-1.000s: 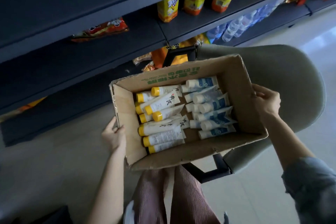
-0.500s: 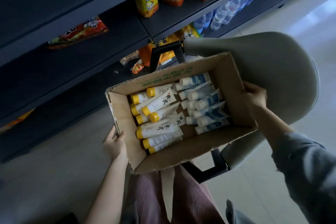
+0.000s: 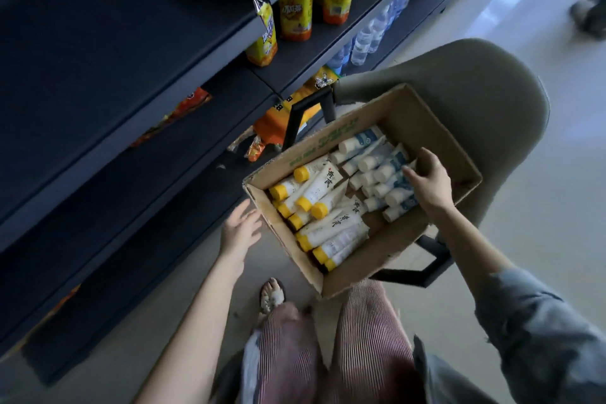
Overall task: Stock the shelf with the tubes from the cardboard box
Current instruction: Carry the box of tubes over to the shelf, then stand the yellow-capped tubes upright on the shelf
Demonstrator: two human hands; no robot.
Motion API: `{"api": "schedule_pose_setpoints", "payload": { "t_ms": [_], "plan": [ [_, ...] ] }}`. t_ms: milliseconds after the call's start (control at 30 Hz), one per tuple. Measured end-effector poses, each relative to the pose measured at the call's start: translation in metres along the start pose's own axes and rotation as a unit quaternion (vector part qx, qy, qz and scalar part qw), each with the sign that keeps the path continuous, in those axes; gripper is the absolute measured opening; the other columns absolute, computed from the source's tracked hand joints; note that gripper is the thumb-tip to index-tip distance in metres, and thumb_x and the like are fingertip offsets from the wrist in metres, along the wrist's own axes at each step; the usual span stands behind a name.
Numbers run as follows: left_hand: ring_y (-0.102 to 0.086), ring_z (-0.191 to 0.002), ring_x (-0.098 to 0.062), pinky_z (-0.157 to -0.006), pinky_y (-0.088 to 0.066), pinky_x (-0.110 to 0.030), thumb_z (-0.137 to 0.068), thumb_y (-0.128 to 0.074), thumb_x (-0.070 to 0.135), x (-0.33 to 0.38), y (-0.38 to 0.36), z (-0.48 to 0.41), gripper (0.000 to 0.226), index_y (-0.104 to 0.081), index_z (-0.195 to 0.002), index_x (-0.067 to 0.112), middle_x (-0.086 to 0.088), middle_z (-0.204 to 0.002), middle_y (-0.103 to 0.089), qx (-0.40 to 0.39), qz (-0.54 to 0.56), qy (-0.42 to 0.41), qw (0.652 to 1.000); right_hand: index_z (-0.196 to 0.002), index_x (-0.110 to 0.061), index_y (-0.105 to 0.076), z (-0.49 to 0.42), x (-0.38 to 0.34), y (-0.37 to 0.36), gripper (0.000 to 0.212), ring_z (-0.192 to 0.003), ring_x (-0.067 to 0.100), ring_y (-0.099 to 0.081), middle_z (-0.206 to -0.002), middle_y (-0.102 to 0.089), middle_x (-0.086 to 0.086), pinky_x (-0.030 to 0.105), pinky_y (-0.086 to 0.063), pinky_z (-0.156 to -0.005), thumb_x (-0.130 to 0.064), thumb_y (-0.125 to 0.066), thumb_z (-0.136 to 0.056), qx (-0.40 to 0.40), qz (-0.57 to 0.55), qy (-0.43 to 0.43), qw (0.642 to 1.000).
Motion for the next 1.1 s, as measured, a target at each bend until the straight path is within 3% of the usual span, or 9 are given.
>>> {"api": "schedule_pose_setpoints", "payload": {
  "t_ms": [133,267,333,567,700,800,867,967,1100],
  "plan": [
    [-0.043,-0.132,-0.024,-0.105,-0.034,-0.032,-0.096,-0.053,0.018,0.041,0.018,-0.004,0.053,-0.034,-0.146,0.016,-0.012,-0.146,-0.042,-0.050,-0.202,-0.108,0.972,-0.143,-0.013,-0.036,0.045,0.014,-0.044,0.059,-0.126,0.025,-0.046,-0.144,-0.043,0.010,0.025,-0.037,-0.094,-0.024,-0.061,-0.092,-0.005,-0.061,-0.073,0.995],
    [-0.036,-0.137,-0.025,-0.112,-0.030,-0.040,-0.097,-0.050,0.030,0.064,0.028,-0.002,0.057,-0.026,-0.149,0.027,-0.005,-0.152,-0.035,-0.085,-0.383,-0.181,0.902,-0.143,-0.009,-0.034,0.076,0.029,-0.082,0.062,-0.131,0.025,-0.041,-0.146,-0.040,0.011,0.028,-0.037,-0.101,-0.023,-0.062,-0.091,-0.009,-0.119,-0.142,0.983],
    [-0.033,-0.139,-0.024,-0.110,-0.028,-0.037,-0.097,-0.049,0.033,0.072,0.025,0.001,0.059,-0.023,-0.150,0.030,-0.004,-0.153,-0.032,-0.106,-0.426,-0.208,0.874,-0.143,-0.007,-0.032,0.086,0.039,-0.099,0.063,-0.131,0.026,-0.042,-0.146,-0.040,0.013,0.036,-0.037,-0.107,-0.022,-0.064,-0.090,-0.010,-0.158,-0.178,0.971],
    [-0.024,-0.143,-0.022,-0.112,-0.027,-0.039,-0.099,-0.045,0.032,0.084,-0.018,-0.001,0.062,-0.014,-0.152,0.022,-0.003,-0.158,-0.022,-0.151,-0.571,-0.285,0.755,-0.145,-0.005,-0.029,0.099,0.084,-0.140,0.069,-0.134,0.026,-0.039,-0.149,-0.036,0.013,0.037,-0.034,-0.110,-0.020,-0.066,-0.088,-0.025,-0.175,-0.253,0.951],
    [-0.022,-0.144,-0.020,-0.113,-0.025,-0.038,-0.099,-0.042,0.034,0.083,-0.046,-0.007,0.061,-0.014,-0.152,0.023,-0.002,-0.158,-0.020,-0.171,-0.613,-0.302,0.710,-0.142,-0.006,-0.031,0.095,0.107,-0.155,0.066,-0.122,0.024,-0.049,-0.137,-0.046,0.010,0.026,-0.042,-0.090,-0.020,-0.066,-0.088,-0.005,-0.206,-0.296,0.933],
    [-0.021,-0.144,-0.018,-0.116,-0.024,-0.038,-0.100,-0.041,0.036,0.083,-0.058,-0.013,0.059,-0.014,-0.152,0.026,0.001,-0.158,-0.021,-0.181,-0.620,-0.295,0.705,-0.123,-0.008,-0.045,0.084,0.116,-0.169,0.044,-0.099,0.024,-0.053,-0.110,-0.050,0.009,0.030,-0.045,-0.072,-0.021,-0.067,-0.087,-0.013,-0.212,-0.326,0.921],
    [-0.021,-0.144,-0.017,-0.116,-0.023,-0.037,-0.100,-0.040,0.036,0.081,-0.066,-0.017,0.059,-0.015,-0.152,0.028,0.001,-0.158,-0.021,-0.194,-0.617,-0.283,0.708,-0.118,0.001,-0.053,0.078,0.118,-0.170,0.042,-0.092,0.025,-0.055,-0.102,-0.057,0.012,0.037,-0.049,-0.076,-0.023,-0.068,-0.087,0.015,-0.205,-0.343,0.917],
    [-0.020,-0.144,-0.016,-0.116,-0.019,-0.034,-0.100,-0.041,0.032,0.076,-0.078,-0.025,0.058,-0.016,-0.152,0.026,0.000,-0.158,-0.021,-0.224,-0.607,-0.266,0.715,-0.128,-0.003,-0.051,0.072,0.120,-0.168,0.049,-0.111,0.032,-0.057,-0.121,-0.058,0.015,0.043,-0.048,-0.095,-0.025,-0.066,-0.087,0.059,-0.191,-0.366,0.909],
    [-0.019,-0.144,-0.011,-0.109,-0.013,-0.021,-0.100,-0.044,0.027,0.073,-0.089,-0.027,0.057,-0.018,-0.151,0.024,0.002,-0.157,-0.023,-0.258,-0.564,-0.248,0.745,-0.125,-0.009,-0.056,0.070,0.121,-0.167,0.041,-0.119,0.032,-0.053,-0.128,-0.056,0.015,0.039,-0.045,-0.098,-0.024,-0.064,-0.088,0.094,-0.155,-0.387,0.904]
  ]
}}
Point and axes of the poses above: each hand's wrist, its own z-axis away from the middle knuckle, its own y-axis out of the back of the hand, x = y × z, the point moved 10 cm from there along -z, towards the middle knuckle
